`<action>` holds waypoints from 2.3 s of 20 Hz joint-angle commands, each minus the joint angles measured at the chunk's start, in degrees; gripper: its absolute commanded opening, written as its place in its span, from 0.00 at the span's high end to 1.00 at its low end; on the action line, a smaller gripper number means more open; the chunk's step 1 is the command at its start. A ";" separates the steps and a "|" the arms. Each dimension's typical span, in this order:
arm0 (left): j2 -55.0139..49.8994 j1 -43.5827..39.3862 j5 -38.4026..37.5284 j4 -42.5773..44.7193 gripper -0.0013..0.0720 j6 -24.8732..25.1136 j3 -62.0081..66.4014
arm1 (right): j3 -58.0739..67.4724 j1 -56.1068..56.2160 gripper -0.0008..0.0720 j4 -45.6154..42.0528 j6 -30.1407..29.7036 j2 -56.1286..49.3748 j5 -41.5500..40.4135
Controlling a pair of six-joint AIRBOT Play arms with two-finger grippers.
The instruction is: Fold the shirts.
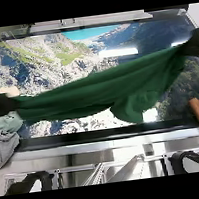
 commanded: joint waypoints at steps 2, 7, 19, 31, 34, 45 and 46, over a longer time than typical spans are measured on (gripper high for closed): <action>-22.34 -11.37 12.96 -0.85 0.95 6.91 -8.41 | -0.98 6.43 0.95 -3.48 -0.90 -19.58 -6.60; -44.59 -10.19 9.92 -0.81 0.95 10.80 7.89 | -0.96 5.90 0.95 7.45 -0.83 -33.33 -12.37; -47.47 1.60 6.86 3.76 0.01 11.45 20.74 | 1.18 3.72 0.02 13.55 -8.70 -33.14 -18.95; -40.63 18.82 7.41 -18.27 0.32 34.84 -6.62 | -1.90 -1.36 0.19 12.87 -8.39 -23.87 -3.41; -49.03 17.44 5.33 -19.12 0.32 38.99 -0.13 | -1.90 -0.96 0.19 13.62 -7.02 -22.73 -3.34; -58.95 8.59 1.62 -23.78 0.57 43.65 8.61 | -1.90 -0.94 0.20 13.57 -5.07 -20.65 -2.93; -58.03 8.66 0.59 -23.74 0.84 44.98 8.59 | -1.90 -0.94 0.20 13.57 -5.09 -20.65 -2.93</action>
